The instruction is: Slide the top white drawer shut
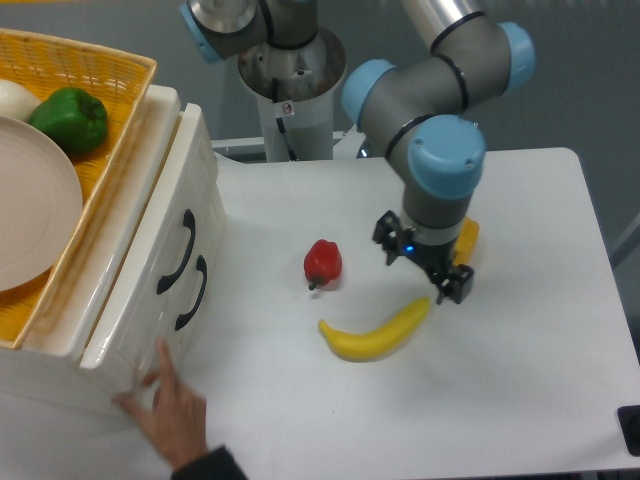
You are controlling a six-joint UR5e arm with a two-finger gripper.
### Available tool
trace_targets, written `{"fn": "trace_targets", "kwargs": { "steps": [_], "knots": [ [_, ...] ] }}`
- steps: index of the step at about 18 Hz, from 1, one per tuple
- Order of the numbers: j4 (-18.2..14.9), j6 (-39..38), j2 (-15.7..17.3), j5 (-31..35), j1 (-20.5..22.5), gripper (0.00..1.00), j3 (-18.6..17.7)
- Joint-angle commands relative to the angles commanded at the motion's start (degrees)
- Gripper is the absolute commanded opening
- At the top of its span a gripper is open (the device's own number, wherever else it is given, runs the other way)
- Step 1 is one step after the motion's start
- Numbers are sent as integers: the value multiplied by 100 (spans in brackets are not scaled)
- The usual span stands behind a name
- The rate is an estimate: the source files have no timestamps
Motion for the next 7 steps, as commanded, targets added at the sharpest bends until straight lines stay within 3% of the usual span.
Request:
{"fn": "trace_targets", "kwargs": {
  "steps": [7],
  "knots": [
    [53,758,-35,53,492,100,-9]
  ]
}}
